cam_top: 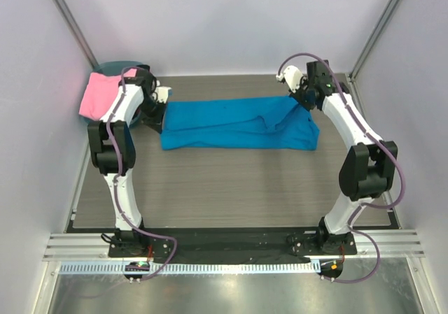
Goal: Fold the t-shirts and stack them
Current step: Fold the tshirt
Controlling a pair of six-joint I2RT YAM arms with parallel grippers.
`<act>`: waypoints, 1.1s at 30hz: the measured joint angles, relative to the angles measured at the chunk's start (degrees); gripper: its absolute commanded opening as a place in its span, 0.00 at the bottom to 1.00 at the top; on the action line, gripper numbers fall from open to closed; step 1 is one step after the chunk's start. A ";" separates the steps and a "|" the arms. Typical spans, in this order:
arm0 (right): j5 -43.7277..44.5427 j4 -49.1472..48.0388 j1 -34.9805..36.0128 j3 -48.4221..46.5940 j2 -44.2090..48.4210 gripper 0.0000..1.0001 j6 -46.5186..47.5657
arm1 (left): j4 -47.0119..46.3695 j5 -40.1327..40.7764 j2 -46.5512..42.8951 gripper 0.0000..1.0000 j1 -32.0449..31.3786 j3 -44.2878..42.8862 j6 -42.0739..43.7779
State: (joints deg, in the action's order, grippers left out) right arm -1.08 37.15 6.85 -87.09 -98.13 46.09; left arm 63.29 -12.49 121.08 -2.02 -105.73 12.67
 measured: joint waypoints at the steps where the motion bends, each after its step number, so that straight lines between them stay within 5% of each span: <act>1: 0.44 -0.59 -0.04 -1.77 -1.55 0.01 -0.42 | 0.02 0.11 0.46 0.00 0.00 -0.44 -0.02; 13: 2.40 -3.13 -0.07 -17.07 -17.55 0.01 -1.86 | 0.87 2.56 2.89 0.02 -0.02 -5.75 -0.17; 16: 2.95 -3.48 -0.07 -18.97 -20.13 0.04 -1.88 | 0.81 3.63 4.15 0.27 -0.09 -7.26 -0.09; 17: 3.50 -3.50 -0.07 -19.69 -21.03 0.19 -1.95 | 0.79 4.09 4.55 0.32 -0.11 -7.56 -0.13; 21: 6.91 -4.28 -0.02 -23.08 -24.48 0.34 -3.76 | 0.66 6.82 5.33 0.39 -0.15 -7.76 -0.44; 27: 8.57 -5.44 -0.61 -19.45 -21.40 0.38 -5.99 | -0.11 9.66 4.20 0.39 -0.17 -7.39 -0.70; 33: 1.29 1.77 -4.00 -9.31 -12.22 0.38 -7.96 | -0.17 6.36 -1.55 0.31 -0.44 -3.87 -0.42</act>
State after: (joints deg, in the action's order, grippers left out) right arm 0.21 38.92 2.85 -96.40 -110.34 38.13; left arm 63.11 -6.13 119.52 -2.46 -109.60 12.25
